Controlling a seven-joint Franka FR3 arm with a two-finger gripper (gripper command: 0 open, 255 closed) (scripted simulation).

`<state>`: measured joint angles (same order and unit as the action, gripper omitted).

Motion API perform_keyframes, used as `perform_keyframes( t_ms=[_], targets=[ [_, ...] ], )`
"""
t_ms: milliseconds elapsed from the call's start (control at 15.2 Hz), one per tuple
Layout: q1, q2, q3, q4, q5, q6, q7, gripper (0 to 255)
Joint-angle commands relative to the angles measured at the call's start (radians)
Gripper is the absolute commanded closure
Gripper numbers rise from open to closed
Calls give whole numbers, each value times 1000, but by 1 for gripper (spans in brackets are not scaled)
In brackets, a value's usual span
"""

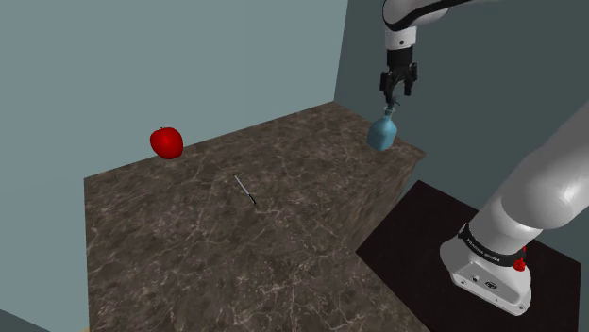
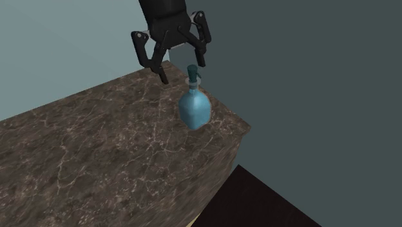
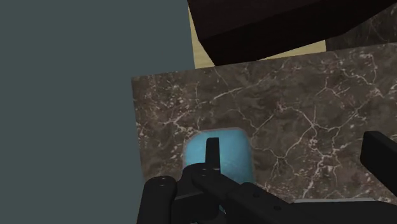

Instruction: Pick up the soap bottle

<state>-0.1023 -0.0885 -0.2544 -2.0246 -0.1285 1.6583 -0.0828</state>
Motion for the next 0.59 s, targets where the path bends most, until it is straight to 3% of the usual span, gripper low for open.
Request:
perform_keyframes(
  t_ms=[0,396,528],
  targets=[
    [-13,92,-19,64,17,8,-30,0],
    [-71,368,-53,310,80,-27,-119,0],
    [-78,392,-52,322,86,-20,-124,0]
  ],
)
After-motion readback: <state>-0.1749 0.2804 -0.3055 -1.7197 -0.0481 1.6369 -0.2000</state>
